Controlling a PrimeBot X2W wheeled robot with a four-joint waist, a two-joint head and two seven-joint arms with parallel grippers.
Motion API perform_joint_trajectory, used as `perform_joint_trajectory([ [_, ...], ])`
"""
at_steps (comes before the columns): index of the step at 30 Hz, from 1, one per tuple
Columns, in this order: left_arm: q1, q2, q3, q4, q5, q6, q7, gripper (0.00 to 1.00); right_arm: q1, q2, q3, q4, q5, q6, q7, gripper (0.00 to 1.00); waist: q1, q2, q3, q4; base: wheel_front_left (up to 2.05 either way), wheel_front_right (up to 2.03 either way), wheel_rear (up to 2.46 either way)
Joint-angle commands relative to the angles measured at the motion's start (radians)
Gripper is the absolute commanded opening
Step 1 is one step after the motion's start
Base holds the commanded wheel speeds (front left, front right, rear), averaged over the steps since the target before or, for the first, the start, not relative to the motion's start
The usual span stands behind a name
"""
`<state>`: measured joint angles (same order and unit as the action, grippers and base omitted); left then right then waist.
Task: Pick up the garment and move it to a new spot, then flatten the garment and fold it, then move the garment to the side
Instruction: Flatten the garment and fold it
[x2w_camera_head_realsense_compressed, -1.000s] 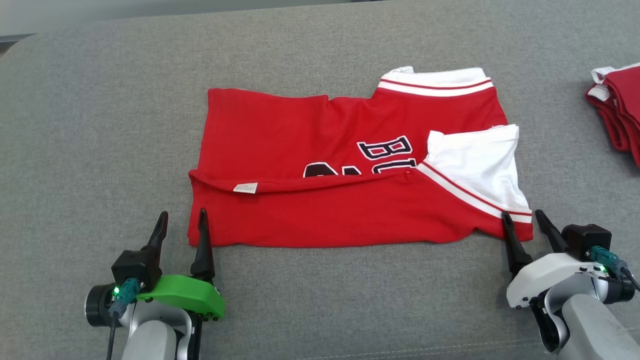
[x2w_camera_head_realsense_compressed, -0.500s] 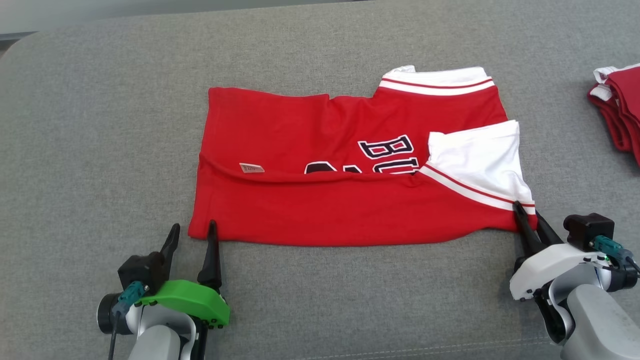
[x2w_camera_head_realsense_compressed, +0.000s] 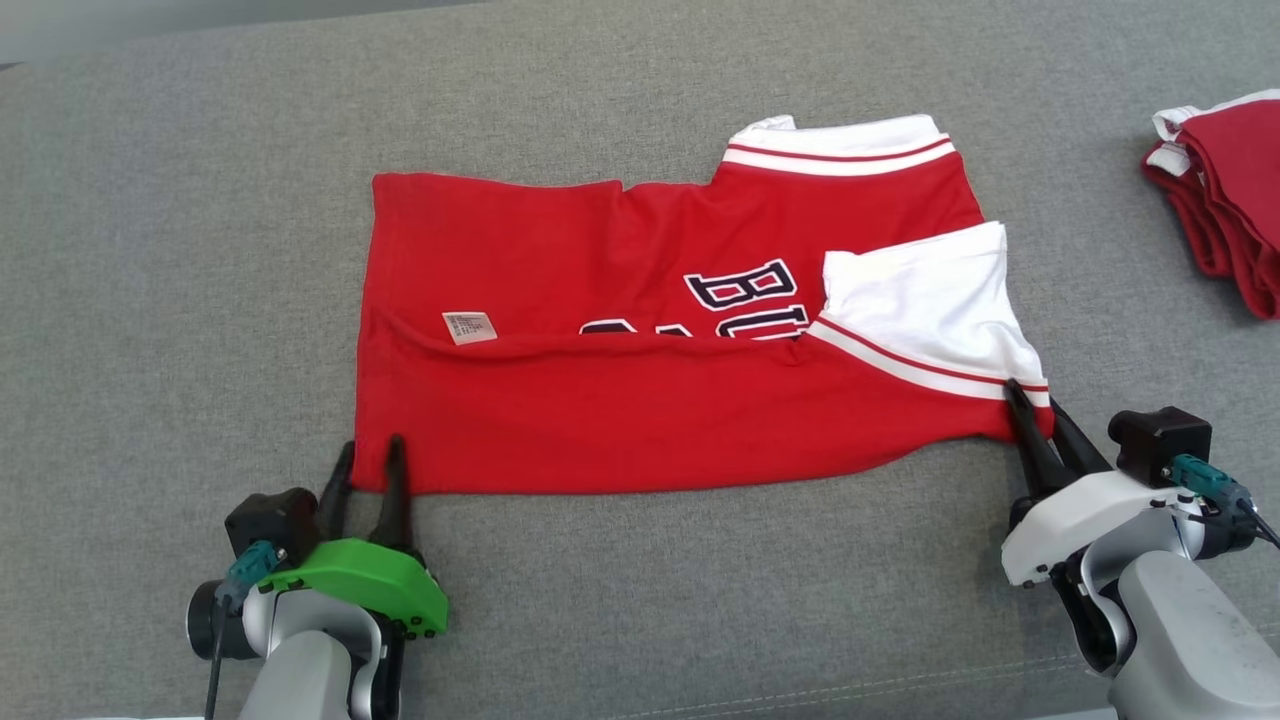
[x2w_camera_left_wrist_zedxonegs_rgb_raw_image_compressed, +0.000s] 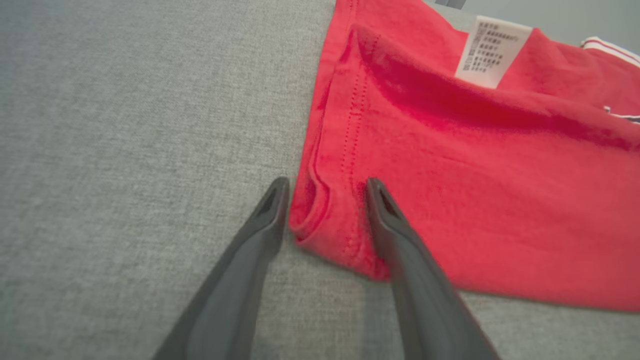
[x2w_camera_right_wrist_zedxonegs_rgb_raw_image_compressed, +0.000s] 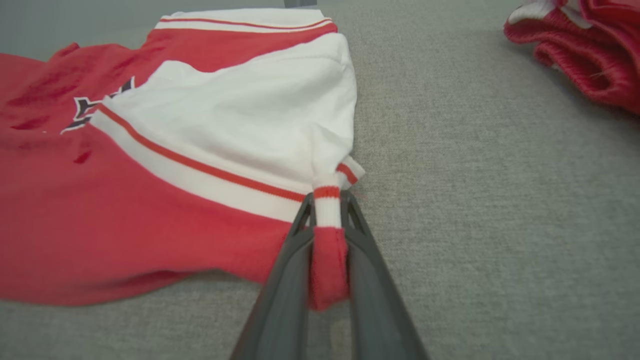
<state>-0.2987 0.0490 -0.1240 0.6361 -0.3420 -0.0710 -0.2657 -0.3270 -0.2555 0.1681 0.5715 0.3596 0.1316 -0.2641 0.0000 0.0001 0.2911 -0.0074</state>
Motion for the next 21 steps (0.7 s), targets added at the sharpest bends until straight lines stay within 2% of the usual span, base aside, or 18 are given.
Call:
perform_joint_trajectory([
  [1, 0.011, 0.003, -0.002, 0.010, 0.003, -0.009, 0.003, 0.00, -0.004, -0.003, 0.002, -0.002, 0.007, -0.002, 0.000, 0.00, 0.0000, -0.0001, -0.009, -0.001, 0.00, 0.00, 0.00],
  [7, 0.061, 0.004, 0.013, -0.010, 0.010, -0.012, 0.002, 0.00, 0.028, 0.002, 0.001, 0.018, 0.010, -0.002, 0.000, 0.00, 0.0000, -0.0001, -0.059, 0.004, 0.00, 0.00, 0.00],
  [15, 0.213, 0.005, 0.033, 0.002, 0.032, -0.011, 0.002, 0.00, 0.127, 0.009, 0.008, 0.046, 0.037, -0.002, 0.000, 0.00, 0.0000, -0.0001, -0.207, 0.017, 0.00, 0.00, 0.00],
  [21, 0.304, 0.006, 0.068, 0.016, 0.060, -0.014, 0.002, 0.00, 0.224, -0.006, 0.056, 0.050, 0.077, -0.002, 0.000, 0.00, 0.0000, -0.0001, -0.296, 0.019, 0.00, 0.00, 0.00],
])
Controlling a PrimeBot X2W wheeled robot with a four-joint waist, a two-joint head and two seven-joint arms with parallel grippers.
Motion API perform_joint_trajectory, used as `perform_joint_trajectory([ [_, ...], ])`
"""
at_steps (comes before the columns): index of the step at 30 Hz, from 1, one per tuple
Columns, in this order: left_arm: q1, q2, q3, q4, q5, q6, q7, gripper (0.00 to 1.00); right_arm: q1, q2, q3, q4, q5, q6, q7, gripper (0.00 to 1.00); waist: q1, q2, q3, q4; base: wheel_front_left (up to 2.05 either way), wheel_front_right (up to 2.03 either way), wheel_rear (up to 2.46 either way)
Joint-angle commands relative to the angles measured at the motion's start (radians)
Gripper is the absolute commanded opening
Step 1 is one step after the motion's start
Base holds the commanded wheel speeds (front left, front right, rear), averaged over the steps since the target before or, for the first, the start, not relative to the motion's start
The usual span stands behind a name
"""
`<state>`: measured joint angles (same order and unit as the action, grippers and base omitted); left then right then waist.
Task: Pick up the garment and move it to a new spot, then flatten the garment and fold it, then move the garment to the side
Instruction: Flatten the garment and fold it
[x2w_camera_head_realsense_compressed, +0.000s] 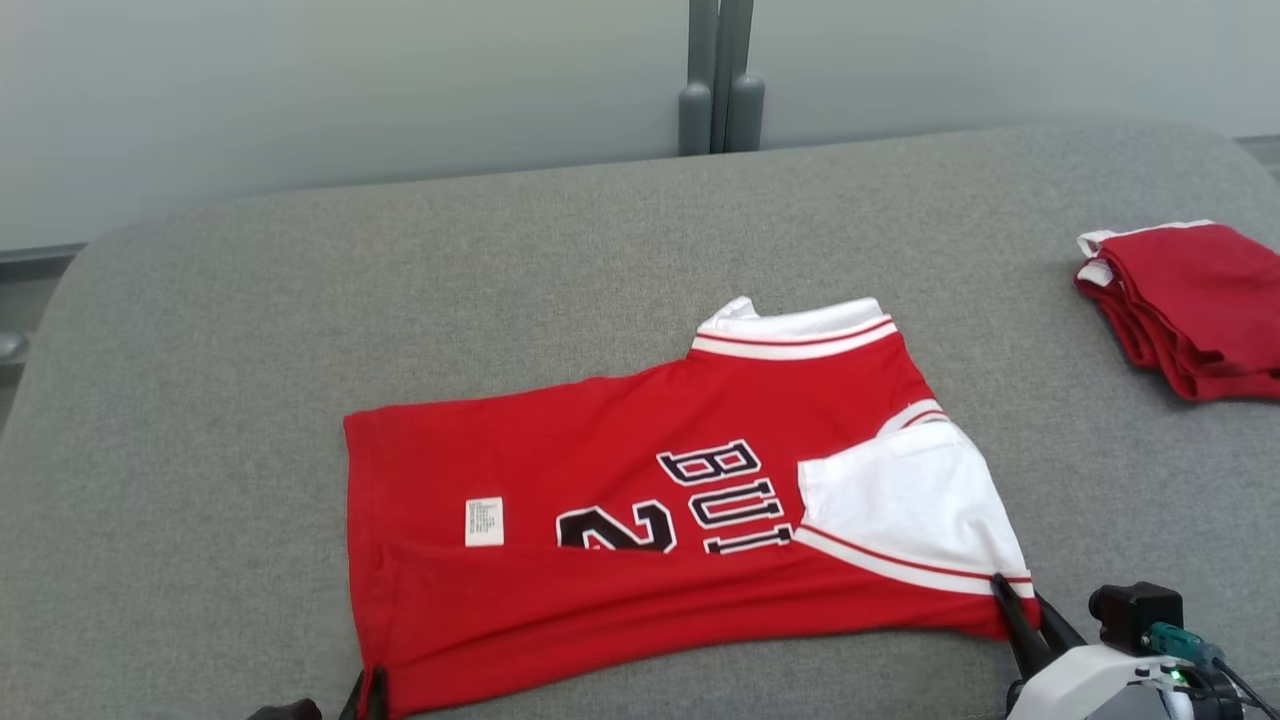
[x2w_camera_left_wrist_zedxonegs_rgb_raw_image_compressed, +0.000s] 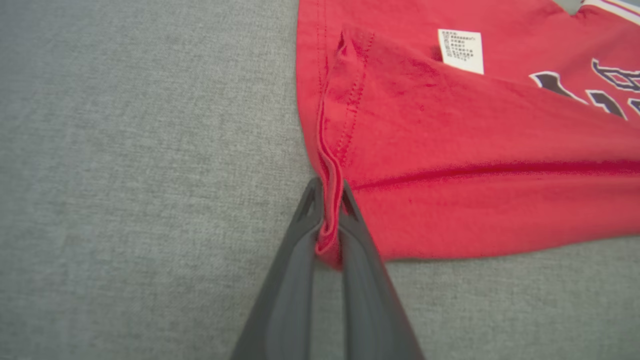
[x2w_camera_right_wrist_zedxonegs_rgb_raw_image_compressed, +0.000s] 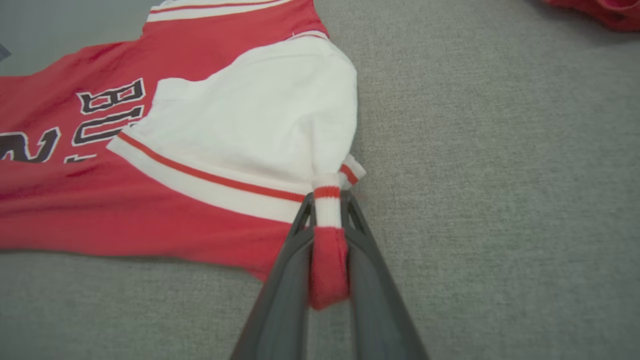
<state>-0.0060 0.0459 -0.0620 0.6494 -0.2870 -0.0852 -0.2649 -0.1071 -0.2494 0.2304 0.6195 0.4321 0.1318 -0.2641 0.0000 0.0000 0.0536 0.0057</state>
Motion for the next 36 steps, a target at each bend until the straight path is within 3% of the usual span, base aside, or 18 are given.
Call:
perform_joint_trajectory([
  [1, 0.020, 0.009, 0.013, 0.005, 0.009, -0.001, 0.002, 0.00, 0.015, -0.015, -0.001, -0.001, 0.014, -0.002, 0.000, 0.00, 0.0000, 0.0000, -0.067, 0.004, 0.00, 0.00, 0.00],
  [8, 0.041, 0.010, 0.044, 0.018, 0.015, -0.001, 0.001, 0.00, 0.040, -0.031, 0.015, -0.005, 0.042, -0.003, 0.000, 0.00, 0.0000, 0.0000, -0.077, -0.003, 0.00, 0.00, 0.00],
  [9, 0.036, 0.010, 0.047, 0.017, 0.018, 0.002, 0.001, 0.00, 0.035, -0.028, 0.010, 0.002, 0.044, -0.003, 0.000, 0.17, 0.0000, 0.0000, -0.073, -0.003, 0.00, 0.00, 0.00],
  [10, 0.029, 0.010, 0.048, 0.014, 0.021, 0.004, 0.001, 0.56, 0.027, -0.022, 0.007, 0.006, 0.048, -0.003, 0.000, 1.00, 0.0000, 0.0000, -0.067, -0.002, 0.00, 0.00, 0.00],
  [11, 0.022, 0.010, 0.048, 0.011, 0.023, 0.004, 0.001, 1.00, 0.014, -0.021, 0.002, 0.004, 0.042, -0.003, 0.000, 1.00, 0.0000, 0.0000, -0.060, -0.001, 0.00, 0.00, 0.00],
  [17, -0.041, 0.008, 0.071, -0.071, 0.029, 0.019, 0.001, 1.00, -0.040, -0.023, -0.057, -0.041, 0.007, -0.002, -0.001, 1.00, 0.0000, 0.0000, 0.006, 0.006, 0.00, 0.00, 0.00],
  [21, -0.141, 0.007, 0.093, -0.099, 0.059, 0.000, 0.001, 1.00, -0.110, -0.014, -0.105, -0.112, -0.041, -0.002, -0.001, 1.00, 0.0000, 0.0000, 0.075, 0.012, 0.00, 0.00, 0.00],
  [36, -0.470, 0.080, 0.084, 0.173, 0.121, -0.034, 0.001, 1.00, -0.316, 0.021, 0.032, -0.128, -0.059, -0.002, -0.001, 1.00, 0.0000, 0.0000, 0.205, -0.029, 0.00, 0.00, 0.00],
])
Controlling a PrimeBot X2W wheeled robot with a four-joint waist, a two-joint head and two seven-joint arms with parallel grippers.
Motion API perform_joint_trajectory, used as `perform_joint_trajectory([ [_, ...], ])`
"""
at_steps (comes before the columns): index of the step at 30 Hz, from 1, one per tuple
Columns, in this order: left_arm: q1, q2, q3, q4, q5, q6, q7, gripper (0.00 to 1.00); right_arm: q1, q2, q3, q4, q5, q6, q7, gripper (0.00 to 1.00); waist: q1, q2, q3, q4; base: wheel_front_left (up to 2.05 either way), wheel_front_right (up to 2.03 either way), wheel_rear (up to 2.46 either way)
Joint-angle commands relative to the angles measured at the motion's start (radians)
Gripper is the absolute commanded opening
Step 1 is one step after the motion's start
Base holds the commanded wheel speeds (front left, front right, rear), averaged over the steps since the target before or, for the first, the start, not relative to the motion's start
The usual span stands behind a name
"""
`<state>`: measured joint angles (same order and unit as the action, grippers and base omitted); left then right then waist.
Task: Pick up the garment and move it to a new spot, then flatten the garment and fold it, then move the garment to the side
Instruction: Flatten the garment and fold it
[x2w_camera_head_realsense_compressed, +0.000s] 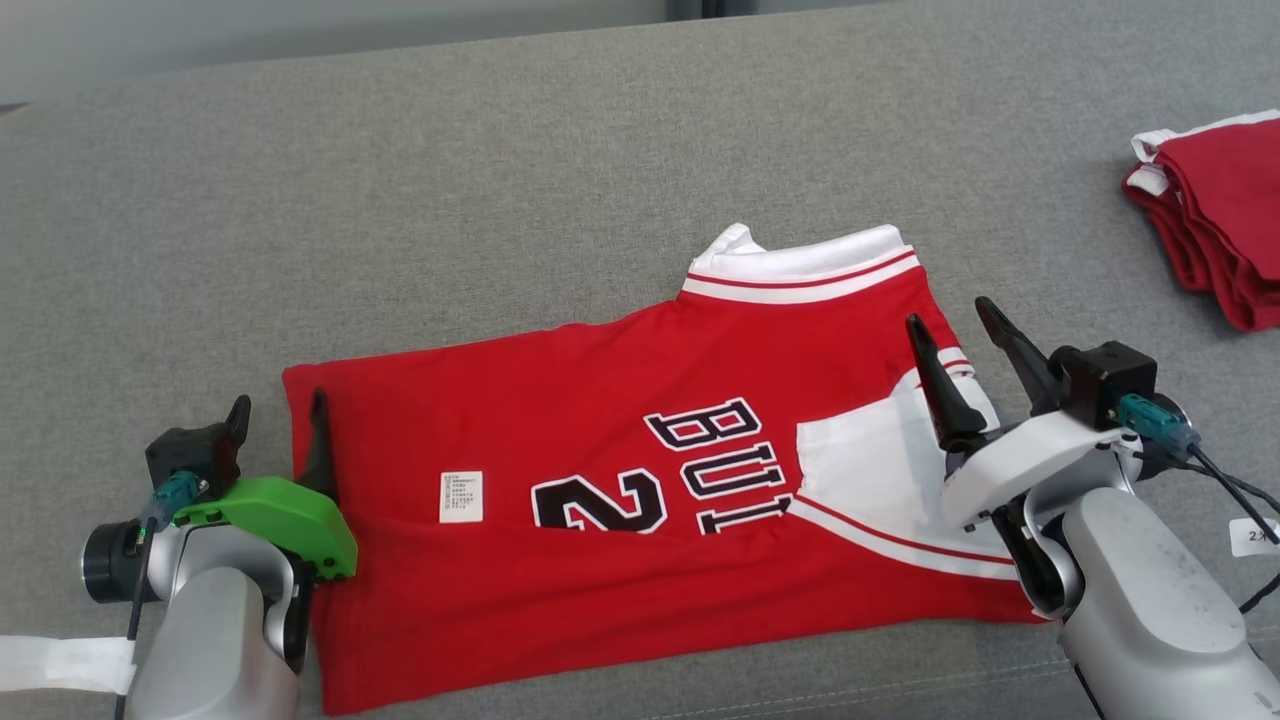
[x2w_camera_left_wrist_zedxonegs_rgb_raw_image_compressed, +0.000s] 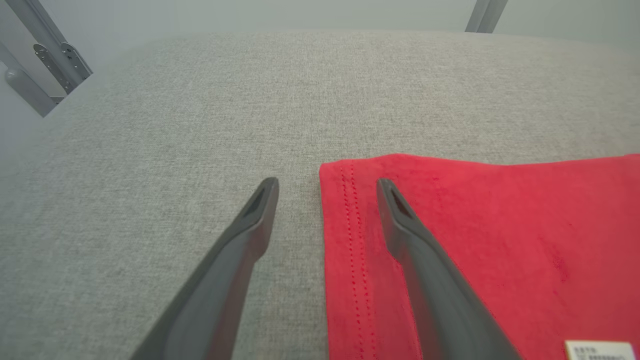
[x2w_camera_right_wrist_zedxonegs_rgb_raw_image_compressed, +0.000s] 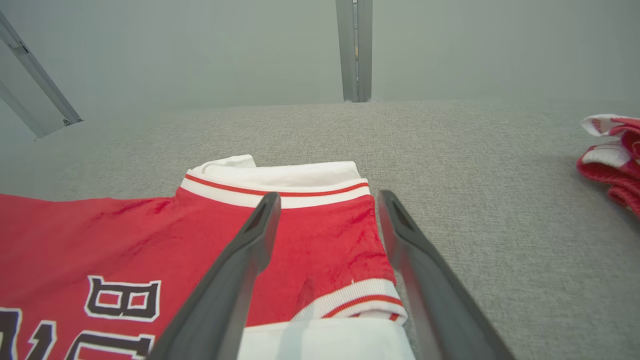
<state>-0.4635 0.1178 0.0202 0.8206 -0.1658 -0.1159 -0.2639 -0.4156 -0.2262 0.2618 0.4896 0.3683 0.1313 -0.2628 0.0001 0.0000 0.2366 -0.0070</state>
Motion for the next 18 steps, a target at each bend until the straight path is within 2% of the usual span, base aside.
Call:
perform_joint_trajectory([
  [1, -0.026, 0.013, 0.002, 0.018, 0.002, -0.004, 0.000, 1.00, -0.016, -0.006, 0.007, 0.003, 0.008, -0.001, -0.003, 1.00, -0.0001, 0.0000, 0.029, -0.019, 0.00, 0.00, 0.00],
  [7, -0.084, 0.026, 0.019, 0.064, 0.001, -0.006, 0.000, 1.00, -0.060, -0.032, 0.028, 0.012, 0.027, -0.001, -0.002, 1.00, -0.0001, 0.0000, 0.071, -0.029, 0.00, 0.00, 0.00],
  [8, -0.088, 0.027, 0.016, 0.067, 0.006, -0.007, 0.000, 0.93, -0.070, -0.034, 0.030, 0.015, 0.032, -0.001, -0.002, 1.00, -0.0001, 0.0000, 0.078, -0.030, 0.00, 0.00, 0.00],
  [9, -0.093, 0.026, 0.014, 0.065, 0.011, -0.007, 0.000, 0.62, -0.081, -0.037, 0.032, 0.021, 0.035, -0.001, -0.002, 1.00, -0.0001, 0.0000, 0.085, -0.030, 0.00, 0.00, 0.00],
  [10, -0.094, 0.021, 0.013, 0.066, 0.012, -0.007, 0.000, 0.35, -0.095, -0.041, 0.038, 0.028, 0.034, -0.001, -0.003, 1.00, -0.0001, 0.0000, 0.091, -0.030, 0.00, 0.00, 0.00],
  [11, -0.094, 0.017, 0.012, 0.068, 0.012, -0.007, 0.000, 0.00, -0.110, -0.044, 0.041, 0.033, 0.037, -0.001, -0.002, 1.00, -0.0001, 0.0000, 0.095, -0.029, 0.00, 0.00, 0.00],
  [18, -0.094, -0.006, -0.010, 0.016, 0.026, -0.013, 0.000, 0.00, -0.243, -0.057, 0.075, 0.111, 0.082, -0.001, 0.015, 1.00, -0.0001, 0.0000, 0.119, -0.001, 0.00, 0.00, 0.00],
])
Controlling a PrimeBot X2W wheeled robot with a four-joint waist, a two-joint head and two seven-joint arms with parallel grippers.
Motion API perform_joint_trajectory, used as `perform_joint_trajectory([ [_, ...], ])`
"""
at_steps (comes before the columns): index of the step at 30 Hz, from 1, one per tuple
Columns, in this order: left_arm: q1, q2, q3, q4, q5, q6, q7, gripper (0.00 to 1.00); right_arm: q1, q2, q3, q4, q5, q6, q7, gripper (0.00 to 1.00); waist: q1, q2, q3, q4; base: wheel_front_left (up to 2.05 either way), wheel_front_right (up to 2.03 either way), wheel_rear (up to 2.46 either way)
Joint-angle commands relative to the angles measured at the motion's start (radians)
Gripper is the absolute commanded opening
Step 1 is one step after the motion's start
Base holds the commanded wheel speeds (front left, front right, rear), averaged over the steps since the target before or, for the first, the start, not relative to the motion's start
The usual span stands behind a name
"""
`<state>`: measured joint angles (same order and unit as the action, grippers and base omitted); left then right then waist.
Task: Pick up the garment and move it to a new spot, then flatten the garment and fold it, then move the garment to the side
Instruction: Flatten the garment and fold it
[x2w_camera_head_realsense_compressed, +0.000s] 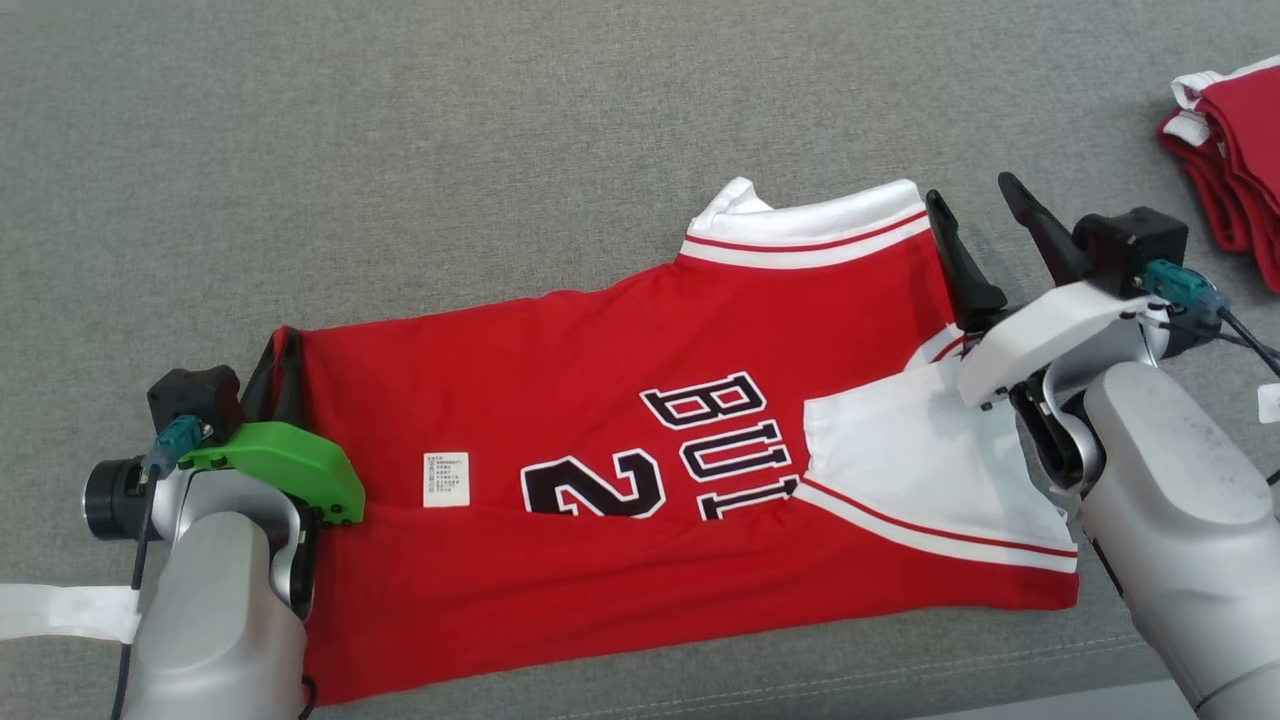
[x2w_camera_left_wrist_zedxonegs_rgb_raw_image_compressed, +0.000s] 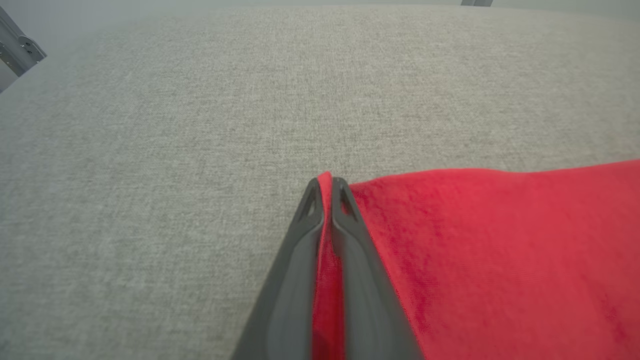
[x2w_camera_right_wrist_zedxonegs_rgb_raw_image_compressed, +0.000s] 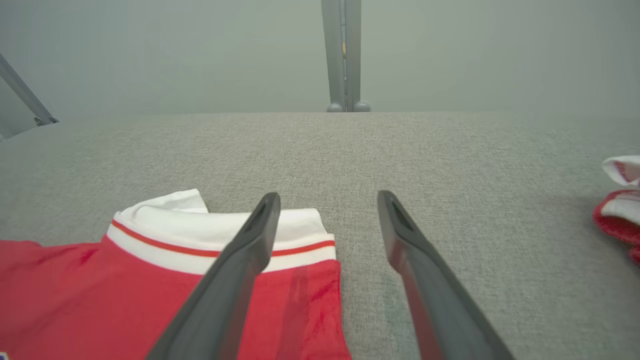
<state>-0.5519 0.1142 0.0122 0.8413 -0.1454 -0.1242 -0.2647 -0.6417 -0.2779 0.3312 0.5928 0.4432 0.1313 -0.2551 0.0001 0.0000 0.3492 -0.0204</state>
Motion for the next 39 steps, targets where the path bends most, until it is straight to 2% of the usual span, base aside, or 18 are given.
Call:
perform_joint_trajectory([
  [1, -0.003, -0.008, -0.005, -0.014, 0.007, -0.006, 0.001, 0.00, -0.037, -0.012, 0.019, 0.022, 0.009, -0.001, 0.015, 1.00, -0.0001, 0.0000, 0.008, 0.018, 0.00, 0.00, 0.00],
  [12, 0.005, -0.038, -0.036, -0.086, -0.003, -0.007, 0.001, 0.00, -0.165, -0.015, 0.121, 0.186, 0.095, -0.001, 0.110, 1.00, -0.0001, 0.0000, 0.028, 0.061, 0.00, 0.00, 0.00],
  [13, 0.004, -0.039, -0.039, -0.090, -0.005, -0.007, 0.001, 0.00, -0.171, -0.016, 0.131, 0.194, 0.100, -0.001, 0.113, 0.94, -0.0001, 0.0000, 0.029, 0.062, 0.00, 0.00, 0.00],
  [14, 0.002, -0.039, -0.041, -0.091, -0.007, -0.007, 0.001, 0.00, -0.174, -0.017, 0.139, 0.202, 0.106, -0.001, 0.115, 0.80, -0.0001, 0.0000, 0.030, 0.063, 0.00, 0.00, 0.00],
  [15, 0.002, -0.039, -0.043, -0.093, -0.008, -0.007, 0.001, 0.00, -0.178, -0.019, 0.147, 0.211, 0.112, -0.002, 0.113, 0.65, -0.0001, 0.0000, 0.031, 0.063, 0.00, 0.00, 0.00],
  [17, 0.002, -0.036, -0.047, -0.097, -0.011, -0.007, 0.001, 0.00, -0.188, -0.022, 0.165, 0.226, 0.122, -0.001, 0.111, 0.28, -0.0001, 0.0000, 0.031, 0.063, 0.00, 0.00, 0.00],
  [18, 0.002, -0.036, -0.047, -0.097, -0.011, -0.007, 0.001, 0.00, -0.188, -0.022, 0.165, 0.226, 0.122, -0.001, 0.111, 0.28, -0.0001, 0.0000, 0.031, 0.063, 0.00, 0.00, 0.00],
  [19, 0.001, -0.035, -0.049, -0.097, -0.013, -0.007, 0.001, 0.00, -0.192, -0.022, 0.172, 0.235, 0.128, -0.001, 0.114, 0.10, -0.0001, 0.0000, 0.032, 0.063, 0.00, 0.00, 0.00],
  [20, 0.000, -0.033, -0.052, -0.098, -0.013, -0.007, 0.001, 0.00, -0.196, -0.024, 0.180, 0.244, 0.133, -0.001, 0.117, 0.00, -0.0001, 0.0000, 0.032, 0.063, 0.00, 0.00, 0.00],
  [29, -0.015, -0.033, -0.068, -0.103, -0.023, -0.007, 0.001, 0.00, -0.235, -0.037, 0.237, 0.290, 0.185, -0.001, 0.115, 0.00, -0.0001, 0.0000, 0.036, 0.075, 0.00, 0.00, 0.00],
  [39, 0.039, -0.023, -0.063, -0.159, -0.030, -0.007, 0.001, 0.00, -0.205, -0.053, 0.261, 0.263, 0.193, -0.001, -0.004, 0.00, -0.0001, 0.0000, -0.041, 0.063, 0.00, 0.00, 0.00],
])
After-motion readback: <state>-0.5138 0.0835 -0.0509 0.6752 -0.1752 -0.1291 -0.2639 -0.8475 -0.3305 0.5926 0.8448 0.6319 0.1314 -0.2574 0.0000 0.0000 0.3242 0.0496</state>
